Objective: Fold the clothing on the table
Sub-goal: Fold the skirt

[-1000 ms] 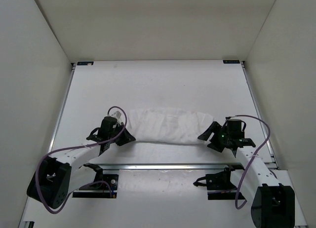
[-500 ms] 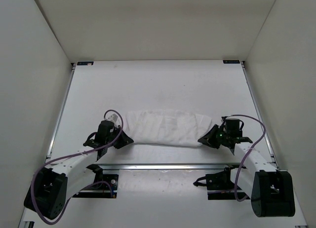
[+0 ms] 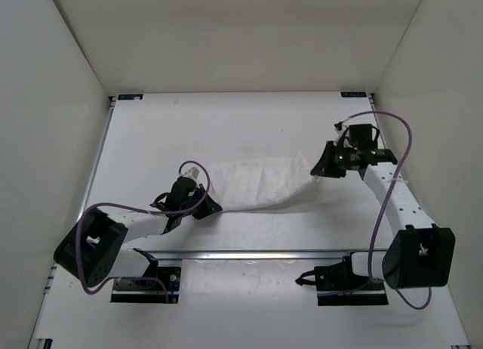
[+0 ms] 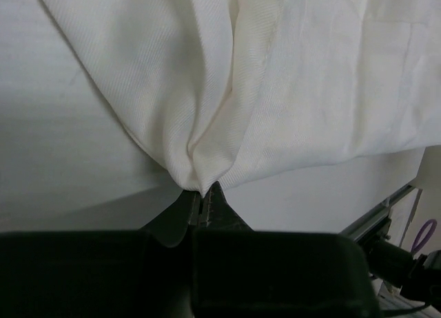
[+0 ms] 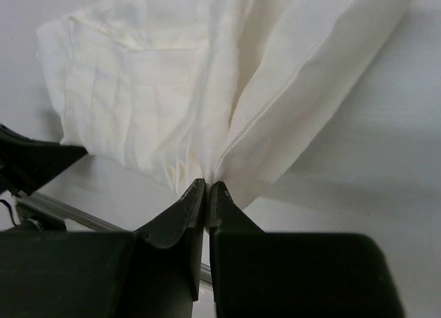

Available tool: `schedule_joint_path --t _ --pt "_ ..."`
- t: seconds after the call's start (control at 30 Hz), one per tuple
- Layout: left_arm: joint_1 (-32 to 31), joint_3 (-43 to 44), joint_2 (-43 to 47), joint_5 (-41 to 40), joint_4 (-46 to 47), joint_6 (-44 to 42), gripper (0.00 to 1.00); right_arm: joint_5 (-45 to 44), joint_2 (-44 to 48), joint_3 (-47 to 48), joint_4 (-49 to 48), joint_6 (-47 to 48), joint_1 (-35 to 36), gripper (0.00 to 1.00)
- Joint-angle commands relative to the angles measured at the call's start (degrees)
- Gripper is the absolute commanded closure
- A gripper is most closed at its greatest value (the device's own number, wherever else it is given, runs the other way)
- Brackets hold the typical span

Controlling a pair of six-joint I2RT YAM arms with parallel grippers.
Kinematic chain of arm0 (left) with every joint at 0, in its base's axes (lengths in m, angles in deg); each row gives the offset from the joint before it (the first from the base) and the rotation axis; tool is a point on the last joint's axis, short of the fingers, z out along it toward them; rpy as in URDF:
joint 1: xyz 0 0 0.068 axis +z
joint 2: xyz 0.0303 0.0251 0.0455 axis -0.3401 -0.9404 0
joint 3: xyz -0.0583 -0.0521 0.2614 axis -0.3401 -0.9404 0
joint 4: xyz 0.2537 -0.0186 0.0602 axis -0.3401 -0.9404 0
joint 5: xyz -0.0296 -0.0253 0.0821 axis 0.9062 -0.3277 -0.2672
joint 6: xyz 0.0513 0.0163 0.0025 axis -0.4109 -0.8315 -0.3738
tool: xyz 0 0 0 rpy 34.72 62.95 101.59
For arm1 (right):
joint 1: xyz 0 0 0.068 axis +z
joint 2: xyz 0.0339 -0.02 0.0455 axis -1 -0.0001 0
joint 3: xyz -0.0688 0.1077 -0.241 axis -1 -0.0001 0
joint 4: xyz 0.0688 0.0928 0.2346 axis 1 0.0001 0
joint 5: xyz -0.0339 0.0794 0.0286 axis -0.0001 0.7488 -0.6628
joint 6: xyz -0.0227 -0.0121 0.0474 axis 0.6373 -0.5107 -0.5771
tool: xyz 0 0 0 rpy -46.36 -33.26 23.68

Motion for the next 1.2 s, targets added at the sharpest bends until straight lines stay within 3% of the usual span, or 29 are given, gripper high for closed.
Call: schedule_joint_path --t 0.0,0.23,0.47,0.9,1.03,1.17 --pt "0.02 2.73 -3.51 -3.05 7.70 1.23 1.00 -3.19 -3.66 10.91 5.47 4.76 7.78 1.00" --pt "0.72 2.63 -5.72 -3.50 10.53 1.58 1.00 -4.07 -13.50 23.07 1.88 1.07 25.63 1.00" --pt "1.34 0.88 -4.05 -3.58 11.32 2.02 1.00 -1.53 -21.25 24.22 -5.93 -4.38 36.19 1.00" --pt "1.25 -0.88 -2.38 -2.71 12.55 2.90 1.00 1.03 -34.61 31.33 -13.59 -8.43 43.58 1.00" --pt "1.43 -1.75 -2.55 -2.35 13.08 2.99 1.00 -2.47 -31.03 29.51 -17.53 -8.86 44.37 1.00" --pt "1.43 -1.49 -2.64 -2.00 13.43 3.08 1.00 -0.66 -29.25 28.79 -18.61 -8.97 43.59 1.00"
